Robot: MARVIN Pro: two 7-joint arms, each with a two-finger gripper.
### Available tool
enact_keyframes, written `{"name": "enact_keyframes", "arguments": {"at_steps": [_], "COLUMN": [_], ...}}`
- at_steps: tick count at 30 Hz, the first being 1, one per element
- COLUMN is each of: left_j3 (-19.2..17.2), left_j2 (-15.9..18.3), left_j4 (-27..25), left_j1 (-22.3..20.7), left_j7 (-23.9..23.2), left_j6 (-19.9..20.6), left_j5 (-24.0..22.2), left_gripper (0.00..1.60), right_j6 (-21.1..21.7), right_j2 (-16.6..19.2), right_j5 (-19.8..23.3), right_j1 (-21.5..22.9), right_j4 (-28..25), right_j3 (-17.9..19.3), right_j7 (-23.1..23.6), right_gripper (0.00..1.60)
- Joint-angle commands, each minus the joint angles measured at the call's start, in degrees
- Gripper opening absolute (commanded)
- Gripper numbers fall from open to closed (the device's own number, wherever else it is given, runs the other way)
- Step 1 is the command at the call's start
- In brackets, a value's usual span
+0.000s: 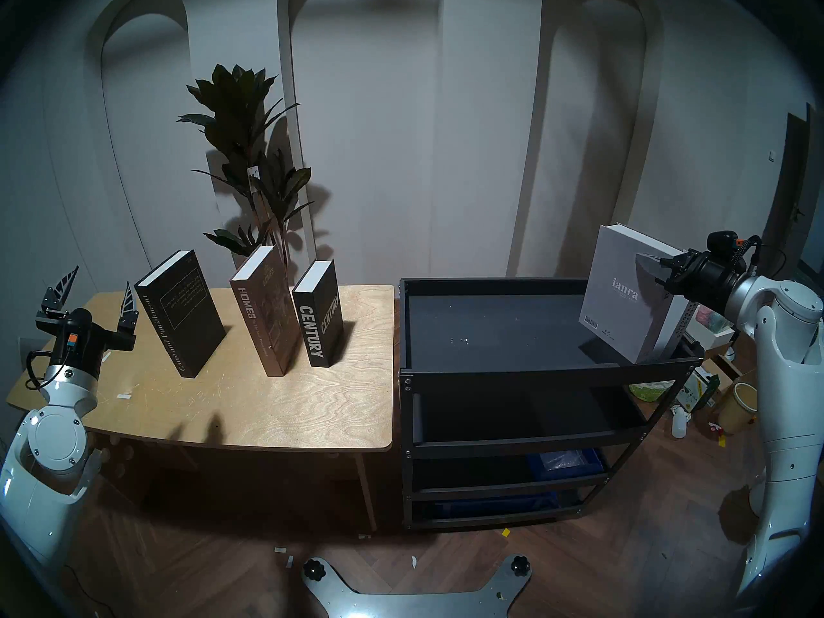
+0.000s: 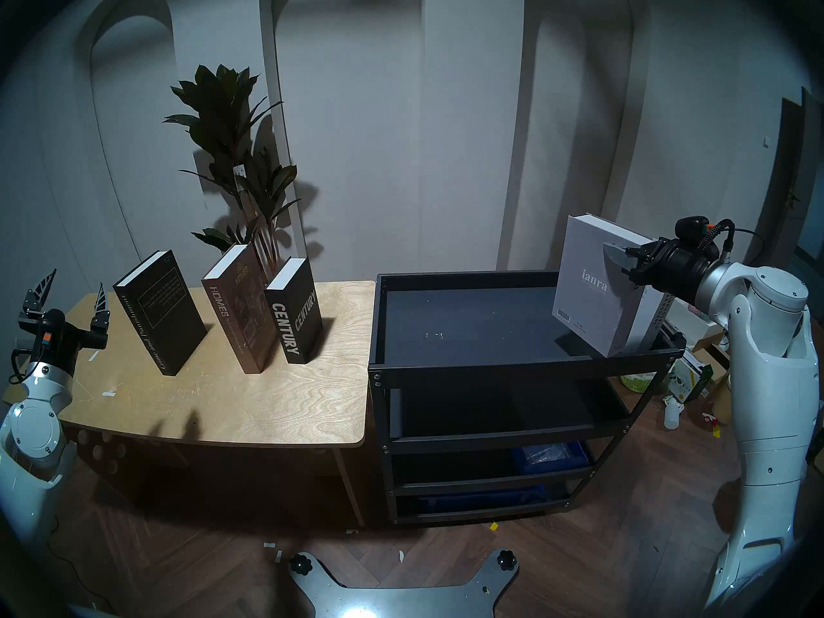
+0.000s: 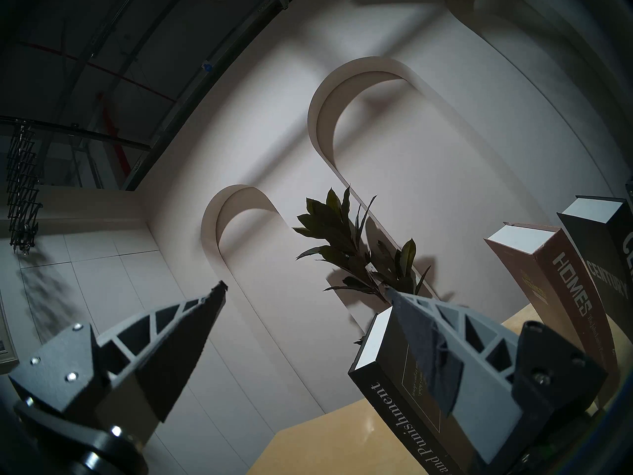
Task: Move the books from the display table onto the shelf, standing them upright with spines facing out and tallest at one end
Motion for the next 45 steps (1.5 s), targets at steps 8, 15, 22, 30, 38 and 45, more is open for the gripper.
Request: {"name": "enact_keyframes", "arguments": {"at_steps": [8,15,22,30,38,45], "left_j3": [-0.9,-1.0,-0.9,-0.9,-0.9,-0.9], "left_j2": [0.1,0.1,0.1,0.1,0.1,0.1], "left_j4": [-0.7,-0.7,-0.7,-0.7,-0.7,-0.7], "left_j1": [-0.1,0.0,0.0,0.0,-0.1,0.0], "left_j7": [0.1,0.0,0.0,0.0,0.1,0.0], "left_j6": [-0.3,-0.3,-0.3,-0.3,-0.3,-0.3], "left_j5": [0.1,0.1,0.1,0.1,0.1,0.1], "left_gripper": [1.6,1.6,1.6,1.6,1.6,1.6], "right_j6": [-6.4,-7.8,-8.4,-10.3,-11.0,-12.2], "right_j2": [1.6,-0.3,-4.2,-5.7,-5.5,-5.4], "right_j5": [-2.1,-2.6,-2.8,-3.7,-4.2,-4.8], "right_j1": [4.0,1.1,-0.7,2.7,7.5,7.3], "right_j4": [5.3,4.5,2.1,5.1,8.3,10.4], "right_j3": [1.5,2.9,1.0,-1.8,-4.4,-4.6], "right_j7": [-0.4,0.0,-1.2,-5.1,-7.2,-7.4], "right_gripper": [0.0,0.0,0.0,0.0,0.0,0.0]}}
